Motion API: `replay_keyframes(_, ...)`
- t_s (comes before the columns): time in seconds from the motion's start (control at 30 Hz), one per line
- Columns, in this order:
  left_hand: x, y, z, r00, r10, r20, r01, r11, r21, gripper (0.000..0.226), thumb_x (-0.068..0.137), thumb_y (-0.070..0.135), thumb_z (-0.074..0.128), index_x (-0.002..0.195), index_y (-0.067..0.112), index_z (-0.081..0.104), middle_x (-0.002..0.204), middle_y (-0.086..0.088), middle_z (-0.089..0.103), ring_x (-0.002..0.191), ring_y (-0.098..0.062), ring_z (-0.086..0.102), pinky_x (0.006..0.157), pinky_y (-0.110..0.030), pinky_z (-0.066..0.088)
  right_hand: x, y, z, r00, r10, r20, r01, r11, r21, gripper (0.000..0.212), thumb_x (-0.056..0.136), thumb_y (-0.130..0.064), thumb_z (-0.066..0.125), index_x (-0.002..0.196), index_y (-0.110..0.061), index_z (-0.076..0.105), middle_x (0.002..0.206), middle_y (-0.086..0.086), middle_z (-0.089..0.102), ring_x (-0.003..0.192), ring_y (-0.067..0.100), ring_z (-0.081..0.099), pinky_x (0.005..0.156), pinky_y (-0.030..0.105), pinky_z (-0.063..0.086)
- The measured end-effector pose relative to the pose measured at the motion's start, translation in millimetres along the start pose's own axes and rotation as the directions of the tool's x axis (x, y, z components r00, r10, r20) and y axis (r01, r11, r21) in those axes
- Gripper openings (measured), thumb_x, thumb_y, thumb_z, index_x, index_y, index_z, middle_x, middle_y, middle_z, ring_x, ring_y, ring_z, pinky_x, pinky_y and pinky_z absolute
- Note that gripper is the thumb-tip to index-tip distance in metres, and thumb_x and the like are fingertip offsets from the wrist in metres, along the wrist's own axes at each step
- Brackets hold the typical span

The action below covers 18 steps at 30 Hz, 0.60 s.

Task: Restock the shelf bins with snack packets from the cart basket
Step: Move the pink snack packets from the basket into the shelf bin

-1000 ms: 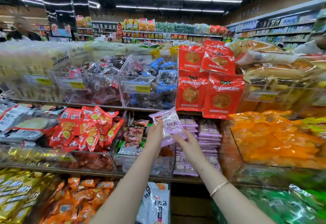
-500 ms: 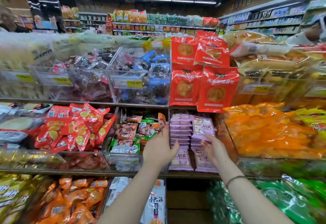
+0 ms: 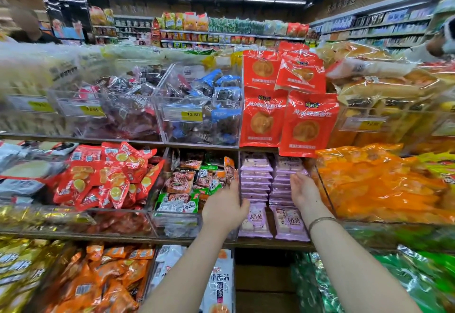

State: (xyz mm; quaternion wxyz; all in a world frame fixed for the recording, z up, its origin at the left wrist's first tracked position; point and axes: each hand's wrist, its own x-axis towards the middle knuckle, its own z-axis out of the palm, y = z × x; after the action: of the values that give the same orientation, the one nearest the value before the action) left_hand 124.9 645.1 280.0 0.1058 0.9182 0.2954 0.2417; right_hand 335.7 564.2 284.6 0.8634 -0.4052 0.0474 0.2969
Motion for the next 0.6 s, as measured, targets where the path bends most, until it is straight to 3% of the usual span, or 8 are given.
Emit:
replay_keyframes(0.1, -1.2, 1.2, -0.5, 1.0, 0.005, -0.03, -0.005, 1.0, -0.02, 0.035, 0.088, 0.04, 0.042, 0.114, 0.016, 0.044, 0.064, 0.006, 0.041, 0.052, -0.01, 0.04, 0.041, -0.024, 0.023, -13.8, -2.2, -9.1, 1.0, -0.001, 0.031, 0.005, 0.992, -0.128, 0.05, 0.099, -0.008, 0.041, 0.144, 0.003, 0.025, 0.15, 0.018, 0.031, 0.139, 0.027, 0.033, 0.114, 0.034, 0.029)
replay_keyframes(0.2, -4.4, 3.6, -0.2, 0.991, 0.048, -0.126, -0.05, 0.999, -0.011, 0.031, 0.087, 0.043, 0.043, 0.099, 0.015, 0.048, 0.075, 0.004, 0.042, 0.07, -0.016, 0.047, 0.054, -0.028, 0.028, -39.7, -3.4, -29.5, 0.993, -0.002, 0.115, 0.05, 0.909, -0.413, 0.05, 0.099, -0.015, 0.044, 0.144, -0.003, 0.029, 0.146, 0.016, 0.037, 0.131, 0.026, 0.043, 0.111, 0.039, 0.036)
replay_keyframes(0.3, -15.3, 8.9, -2.1, 0.971, 0.078, -0.227, -0.099, 0.992, -0.08, 0.022, 0.087, 0.037, 0.053, 0.093, 0.015, 0.05, 0.084, 0.005, 0.041, 0.083, -0.017, 0.044, 0.068, -0.027, 0.03, -79.0, 6.4, -60.2, 0.985, -0.065, 0.163, 0.163, 0.675, -0.72, 0.038, 0.095, -0.022, 0.052, 0.13, -0.008, 0.049, 0.129, 0.01, 0.055, 0.111, 0.019, 0.056, 0.101, 0.038, 0.046)
replay_keyframes(0.4, -50.3, 20.5, 6.4, 0.949, 0.011, -0.316, -0.097, 0.962, -0.256, 0.019, 0.086, 0.028, 0.059, 0.096, 0.012, 0.053, 0.089, 0.0, 0.049, 0.088, -0.02, 0.046, 0.074, -0.029, 0.031, -124.8, 23.4, -106.7, 0.946, -0.157, 0.283, 0.323, 0.421, -0.848, 0.017, 0.092, -0.019, 0.057, 0.108, -0.016, 0.062, 0.108, 0.003, 0.065, 0.099, 0.017, 0.061, 0.091, 0.034, 0.051)
replay_keyframes(0.5, -116.6, 36.9, 32.0, 0.978, 0.047, -0.203, -0.123, 0.916, -0.382, 0.032, 0.088, 0.037, 0.051, 0.108, 0.013, 0.056, 0.1, 0.001, 0.055, 0.096, -0.014, 0.047, 0.08, -0.024, 0.03, -176.2, 45.9, -169.1, 0.938, -0.185, 0.292, 0.337, 0.299, -0.893, 0.016, 0.092, -0.019, 0.056, 0.108, -0.023, 0.057, 0.089, -0.006, 0.064, 0.079, 0.001, 0.06, 0.071, 0.015, 0.045)
replay_keyframes(0.6, -199.0, 45.6, 65.9, 0.985, 0.139, 0.098, -0.081, 0.891, -0.447, 0.027, 0.088, 0.038, 0.049, 0.107, 0.02, 0.057, 0.099, 0.01, 0.056, 0.093, -0.008, 0.05, 0.078, -0.021, 0.037, -230.5, 70.2, -234.7, 0.963, -0.186, 0.195, 0.24, 0.257, -0.936, 0.019, 0.092, -0.019, 0.056, 0.11, -0.025, 0.053, 0.086, -0.008, 0.061, 0.067, -0.008, 0.055, 0.062, 0.007, 0.04)
